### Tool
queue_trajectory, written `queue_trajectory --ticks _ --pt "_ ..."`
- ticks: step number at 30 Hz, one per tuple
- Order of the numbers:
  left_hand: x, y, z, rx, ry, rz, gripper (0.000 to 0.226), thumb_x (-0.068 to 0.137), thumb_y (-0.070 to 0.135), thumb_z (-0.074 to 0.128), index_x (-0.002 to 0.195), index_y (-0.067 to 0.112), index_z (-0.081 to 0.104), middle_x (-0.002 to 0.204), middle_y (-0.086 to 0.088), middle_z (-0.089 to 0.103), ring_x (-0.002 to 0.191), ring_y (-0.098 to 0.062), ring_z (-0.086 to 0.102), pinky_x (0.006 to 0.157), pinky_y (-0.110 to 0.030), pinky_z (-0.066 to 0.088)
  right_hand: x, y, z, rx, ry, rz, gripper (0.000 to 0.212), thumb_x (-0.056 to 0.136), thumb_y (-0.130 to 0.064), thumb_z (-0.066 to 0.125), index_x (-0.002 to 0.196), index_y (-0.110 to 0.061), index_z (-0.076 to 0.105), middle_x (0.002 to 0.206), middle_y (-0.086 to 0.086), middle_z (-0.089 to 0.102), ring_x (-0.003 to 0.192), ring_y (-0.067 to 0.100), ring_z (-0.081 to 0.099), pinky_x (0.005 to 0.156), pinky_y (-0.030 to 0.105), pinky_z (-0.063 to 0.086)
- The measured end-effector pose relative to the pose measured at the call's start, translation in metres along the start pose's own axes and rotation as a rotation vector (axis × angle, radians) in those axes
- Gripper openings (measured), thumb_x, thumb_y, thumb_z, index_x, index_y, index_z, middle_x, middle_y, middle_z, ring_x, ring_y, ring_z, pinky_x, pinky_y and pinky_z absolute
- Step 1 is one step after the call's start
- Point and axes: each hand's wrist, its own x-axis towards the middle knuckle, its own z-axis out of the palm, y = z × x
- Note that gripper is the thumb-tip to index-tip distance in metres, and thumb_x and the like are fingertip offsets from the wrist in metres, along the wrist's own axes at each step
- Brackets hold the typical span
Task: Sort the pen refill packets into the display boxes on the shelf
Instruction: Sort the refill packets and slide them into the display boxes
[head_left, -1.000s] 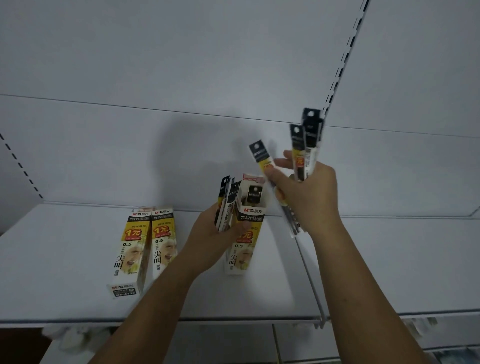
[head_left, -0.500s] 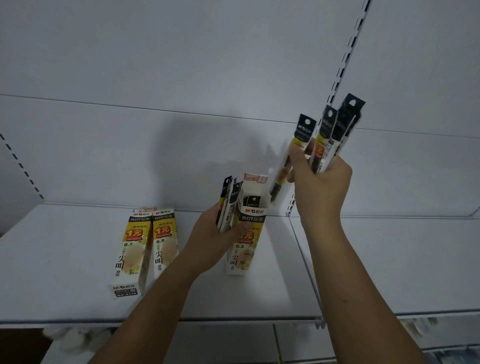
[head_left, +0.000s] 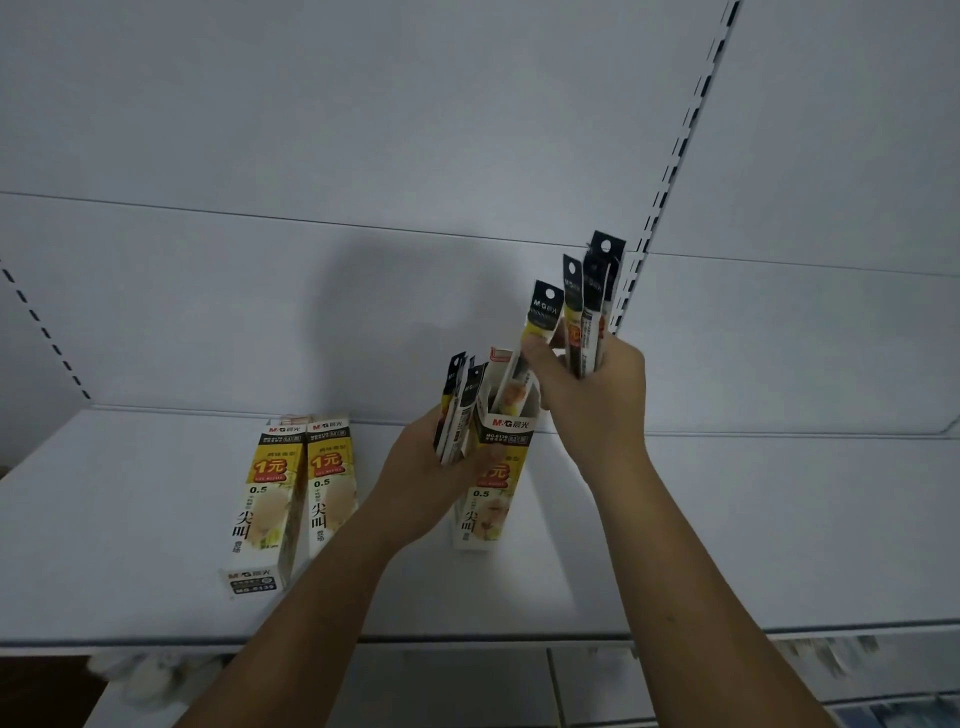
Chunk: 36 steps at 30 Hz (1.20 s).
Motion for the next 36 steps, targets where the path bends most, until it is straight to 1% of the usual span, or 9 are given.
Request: queue_trajectory --ticks 5,8,12,18,21,26,31,33,36 --pt "0.0 -0.001 0.001 -0.015 0.003 0.0 0.022 0.096 0.016 0.073 0.109 0.033 0.067 0.077 0.029 0.071 0.065 0.008 0.065 0.058 -0.007 0.047 -0.005 0.0 -0.002 -0.02 -0.096 0.032 0.01 0.093 -0.026 0.076 0.086 -0.031 0.071 0.073 -0.024 0.071 0.068 -0.005 0.067 0.061 0.009 0.05" --pt "0.001 -0.003 0.001 -0.031 0.002 -0.025 0.02 0.096 0.02 0.074 0.111 0.031 0.068 0.08 0.029 0.072 0.067 0.008 0.066 0.058 -0.008 0.048 -0.002 0.002 -0.003 0.045 -0.05 0.151 0.018 0.103 -0.033 0.061 0.088 -0.025 0.064 0.076 -0.009 0.067 0.054 0.003 0.054 0.052 0.015 0.043" --pt "0.001 -0.004 0.001 -0.034 0.001 -0.043 0.021 0.095 0.022 0.074 0.113 0.032 0.068 0.084 0.029 0.073 0.072 0.008 0.068 0.06 -0.008 0.049 0.005 0.001 -0.005 0.359 -0.057 0.376 0.014 0.105 -0.022 0.046 0.093 -0.016 0.048 0.08 0.006 0.056 0.044 0.013 0.034 0.045 0.024 0.027" --pt "0.001 -0.004 0.001 -0.05 0.006 -0.056 0.021 0.096 0.022 0.074 0.113 0.033 0.068 0.093 0.026 0.076 0.082 0.005 0.071 0.062 -0.01 0.051 -0.003 -0.003 -0.01 0.213 -0.024 0.241 0.023 0.108 -0.021 0.05 0.089 -0.013 0.06 0.064 0.005 0.059 0.049 0.019 0.052 0.046 0.031 0.045" --pt "0.001 -0.003 0.001 -0.035 0.007 -0.053 0.021 0.096 0.023 0.073 0.112 0.034 0.067 0.093 0.028 0.075 0.083 0.006 0.071 0.063 -0.009 0.051 -0.004 -0.003 -0.013 0.1 0.013 0.211 0.028 0.107 -0.03 0.054 0.085 -0.02 0.067 0.065 -0.004 0.071 0.058 0.014 0.064 0.055 0.024 0.054" --pt "0.001 -0.005 0.001 -0.035 0.005 -0.055 0.021 0.096 0.024 0.073 0.113 0.034 0.067 0.094 0.029 0.075 0.086 0.006 0.072 0.063 -0.01 0.051 -0.005 -0.002 -0.015 0.063 0.069 0.184 0.041 0.108 -0.038 0.052 0.076 -0.021 0.073 0.067 -0.008 0.073 0.056 0.004 0.056 0.054 0.011 0.047" --pt "0.0 -0.003 0.002 -0.038 0.002 -0.045 0.022 0.096 0.019 0.073 0.117 0.026 0.068 0.082 0.029 0.073 0.066 0.009 0.065 0.059 -0.007 0.048 -0.001 -0.011 -0.02 0.209 0.166 0.128 0.02 0.102 -0.03 0.065 0.089 -0.018 0.072 0.064 -0.01 0.067 0.057 0.008 0.059 0.056 0.021 0.051" --pt "-0.001 -0.003 0.002 -0.044 0.005 -0.037 0.022 0.096 0.018 0.073 0.116 0.025 0.069 0.078 0.029 0.072 0.063 0.009 0.064 0.058 -0.007 0.047 0.002 -0.016 -0.023 0.237 0.233 0.089 0.016 0.097 -0.029 0.073 0.081 -0.028 0.07 0.065 -0.012 0.066 0.06 0.009 0.061 0.059 0.029 0.052" --pt "-0.001 -0.002 0.003 -0.059 0.008 -0.036 0.022 0.095 0.017 0.074 0.115 0.026 0.07 0.076 0.027 0.072 0.06 0.009 0.063 0.058 -0.007 0.046 0.006 -0.021 -0.021 0.223 0.26 0.018 0.023 0.093 -0.028 0.078 0.074 -0.033 0.067 0.064 -0.017 0.065 0.06 0.006 0.059 0.06 0.028 0.051"
